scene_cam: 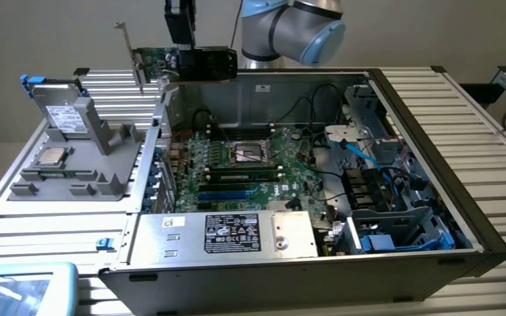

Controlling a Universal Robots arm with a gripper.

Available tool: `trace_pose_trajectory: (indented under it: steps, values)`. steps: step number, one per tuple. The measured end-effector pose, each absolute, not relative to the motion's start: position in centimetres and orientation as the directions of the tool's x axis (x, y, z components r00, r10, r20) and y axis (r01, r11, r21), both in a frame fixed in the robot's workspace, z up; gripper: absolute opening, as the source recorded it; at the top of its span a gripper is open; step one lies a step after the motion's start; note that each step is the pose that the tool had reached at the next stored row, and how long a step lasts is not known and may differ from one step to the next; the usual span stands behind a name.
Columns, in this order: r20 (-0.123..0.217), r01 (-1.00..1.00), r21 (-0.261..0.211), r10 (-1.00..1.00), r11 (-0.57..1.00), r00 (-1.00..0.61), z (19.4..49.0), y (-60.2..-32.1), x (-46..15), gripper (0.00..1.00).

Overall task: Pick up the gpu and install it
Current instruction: 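Pick up the gpu and move the gpu toward the slot, then insert the gpu into the slot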

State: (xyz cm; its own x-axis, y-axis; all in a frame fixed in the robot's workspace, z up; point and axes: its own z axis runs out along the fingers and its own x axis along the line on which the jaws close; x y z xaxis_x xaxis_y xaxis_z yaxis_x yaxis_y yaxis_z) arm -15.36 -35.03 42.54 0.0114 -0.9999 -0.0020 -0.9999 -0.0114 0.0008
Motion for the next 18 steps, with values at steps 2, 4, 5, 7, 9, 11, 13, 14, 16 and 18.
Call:
trace_pose_trajectory:
  steps: [2,4,5,7,9,11,13,14,16,18]
  values:
    - [-0.002,-1.000,0.001,-1.000,-0.011,0.011,42.5,-35.0,-14.5,0.27]
    - [-0.002,-1.000,0.001,-1.000,-0.011,0.011,42.4,-35.0,-13.6,0.27]
    - [-0.002,-1.000,0.001,-1.000,-0.011,0.011,42.4,-35.0,-13.1,0.27]
    - [-0.003,-1.000,0.001,-1.000,-0.011,0.011,42.4,-35.0,-12.2,0.27]
    - [-0.003,-1.000,0.001,-1.000,-0.011,0.011,42.3,-35.0,-11.3,0.27]
    - [-0.003,-1.000,0.001,-1.000,-0.011,0.011,42.3,-35.0,-10.4,0.27]
    - [-0.003,-1.000,0.001,-1.000,-0.011,0.011,42.3,-35.0,-10.2,0.27]
    - [-0.003,-1.000,0.001,-1.000,-0.011,0.011,42.3,-35.0,-10.2,0.27]
    - [-0.003,-1.000,0.001,-1.000,-0.011,0.011,42.3,-35.0,-10.2,0.27]
    - [-0.003,-1.000,0.001,-1.000,-0.011,0.011,42.3,-35.0,-10.2,0.27]
